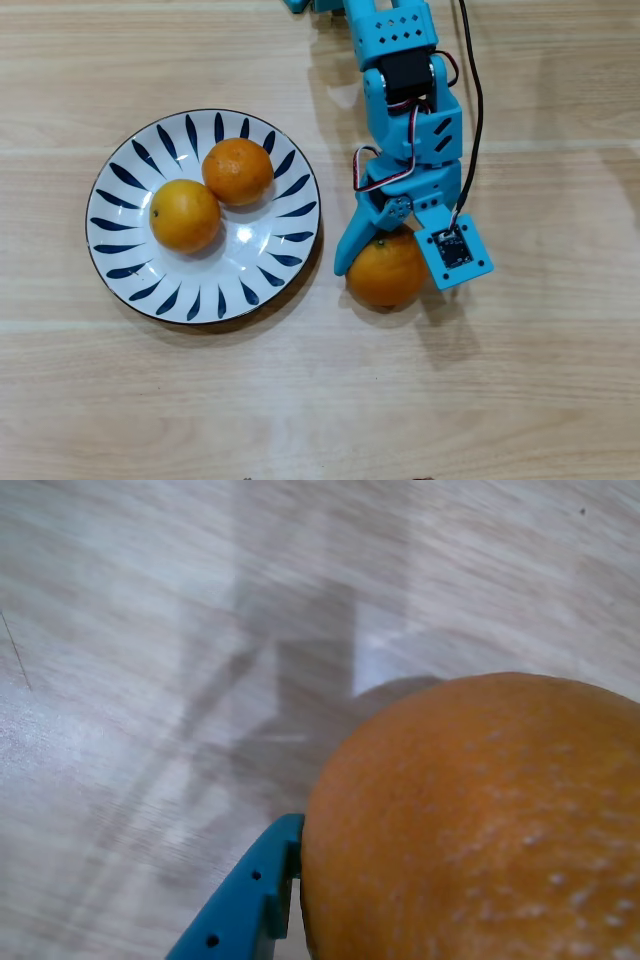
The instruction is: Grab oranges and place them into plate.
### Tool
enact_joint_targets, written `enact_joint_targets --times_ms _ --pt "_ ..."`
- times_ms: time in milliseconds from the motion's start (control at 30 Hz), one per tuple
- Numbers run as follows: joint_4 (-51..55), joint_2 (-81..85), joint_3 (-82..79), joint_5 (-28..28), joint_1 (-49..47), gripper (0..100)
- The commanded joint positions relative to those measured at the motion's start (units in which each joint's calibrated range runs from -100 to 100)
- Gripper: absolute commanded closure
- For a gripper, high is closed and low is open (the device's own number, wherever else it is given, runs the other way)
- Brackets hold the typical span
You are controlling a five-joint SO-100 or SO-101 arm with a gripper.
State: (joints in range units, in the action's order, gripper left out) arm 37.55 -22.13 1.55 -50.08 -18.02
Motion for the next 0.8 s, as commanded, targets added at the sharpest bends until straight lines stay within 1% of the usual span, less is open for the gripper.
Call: enact_joint_targets --times_ms 0,167,267,400,500,633,767 --pt "-0.04 8.1 1.94 1.67 -0.44 61" --pt "0.39 12.07 1.94 2.61 -0.12 61" --pt "2.88 13.68 2.12 2.77 -0.04 63" --pt "3.14 16.3 2.84 5.38 0.28 63" --pt "3.31 20.61 1.85 6.8 2.22 63" --pt "7.18 26.87 -1.69 8.21 7.86 63" --pt "6.67 32.95 -10.47 10.51 15.93 63"
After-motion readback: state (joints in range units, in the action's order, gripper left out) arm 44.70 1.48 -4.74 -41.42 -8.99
